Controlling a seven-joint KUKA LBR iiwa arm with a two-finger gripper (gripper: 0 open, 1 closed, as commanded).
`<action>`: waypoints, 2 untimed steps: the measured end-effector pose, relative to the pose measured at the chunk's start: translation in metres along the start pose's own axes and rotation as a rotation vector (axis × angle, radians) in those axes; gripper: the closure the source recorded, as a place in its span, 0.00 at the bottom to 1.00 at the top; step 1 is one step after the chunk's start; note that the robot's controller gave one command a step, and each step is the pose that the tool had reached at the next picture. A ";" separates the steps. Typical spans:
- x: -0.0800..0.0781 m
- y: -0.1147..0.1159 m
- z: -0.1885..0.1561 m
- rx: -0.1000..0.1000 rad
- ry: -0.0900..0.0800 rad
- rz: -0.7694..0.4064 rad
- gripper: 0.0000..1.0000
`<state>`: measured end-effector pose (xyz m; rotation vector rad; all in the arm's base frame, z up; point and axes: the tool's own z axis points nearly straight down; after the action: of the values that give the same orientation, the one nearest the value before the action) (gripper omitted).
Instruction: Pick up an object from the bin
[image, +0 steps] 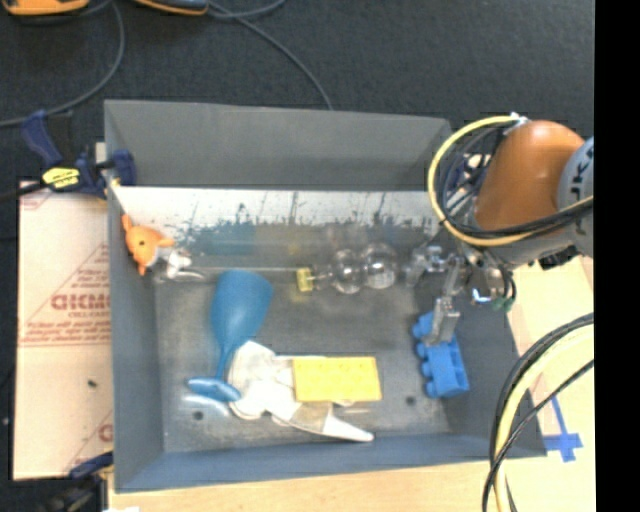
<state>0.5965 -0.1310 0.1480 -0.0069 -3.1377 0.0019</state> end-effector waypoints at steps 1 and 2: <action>-0.002 0.000 -0.005 0.001 -0.008 -0.003 0.00; 0.001 0.025 0.067 0.004 -0.006 -0.064 0.00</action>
Offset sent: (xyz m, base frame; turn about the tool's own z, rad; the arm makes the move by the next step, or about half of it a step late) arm -0.0025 0.0310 -0.0777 -0.0787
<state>0.5957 -0.1064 0.0812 0.0941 -3.1424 0.0076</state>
